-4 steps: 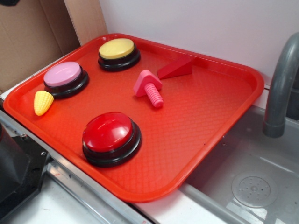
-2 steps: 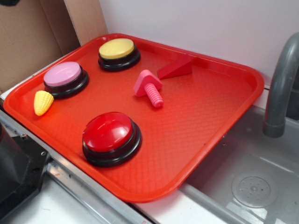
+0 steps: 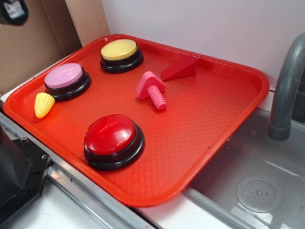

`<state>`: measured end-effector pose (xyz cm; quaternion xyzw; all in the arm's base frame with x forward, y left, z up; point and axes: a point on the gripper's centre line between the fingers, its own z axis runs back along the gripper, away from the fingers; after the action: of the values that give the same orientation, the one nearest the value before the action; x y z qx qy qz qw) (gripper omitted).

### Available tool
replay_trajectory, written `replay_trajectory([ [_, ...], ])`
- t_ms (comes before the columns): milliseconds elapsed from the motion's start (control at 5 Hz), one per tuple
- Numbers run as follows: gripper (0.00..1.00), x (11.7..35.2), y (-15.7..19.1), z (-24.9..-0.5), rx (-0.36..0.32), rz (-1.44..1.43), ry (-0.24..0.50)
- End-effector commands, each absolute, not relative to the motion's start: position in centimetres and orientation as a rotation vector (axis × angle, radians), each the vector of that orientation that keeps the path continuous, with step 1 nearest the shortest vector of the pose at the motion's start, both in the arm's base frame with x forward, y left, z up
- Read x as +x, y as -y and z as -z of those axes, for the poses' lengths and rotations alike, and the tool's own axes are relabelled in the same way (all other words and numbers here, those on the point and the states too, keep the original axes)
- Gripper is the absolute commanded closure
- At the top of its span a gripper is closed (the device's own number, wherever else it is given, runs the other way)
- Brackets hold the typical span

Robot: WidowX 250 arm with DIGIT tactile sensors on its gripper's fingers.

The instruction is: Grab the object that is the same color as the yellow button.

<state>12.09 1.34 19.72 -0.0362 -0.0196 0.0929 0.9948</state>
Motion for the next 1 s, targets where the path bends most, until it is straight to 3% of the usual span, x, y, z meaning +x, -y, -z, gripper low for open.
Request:
replay_trajectory([
  [0,0.00,12.4,-4.8,-15.6,-0.035,-0.399,0.091],
  [400,0.00,12.0,-9.2,-9.6,0.082,-0.620,0.106],
  [800,0.00,12.9,-11.6,-3.9,0.136,-0.696,0.180],
])
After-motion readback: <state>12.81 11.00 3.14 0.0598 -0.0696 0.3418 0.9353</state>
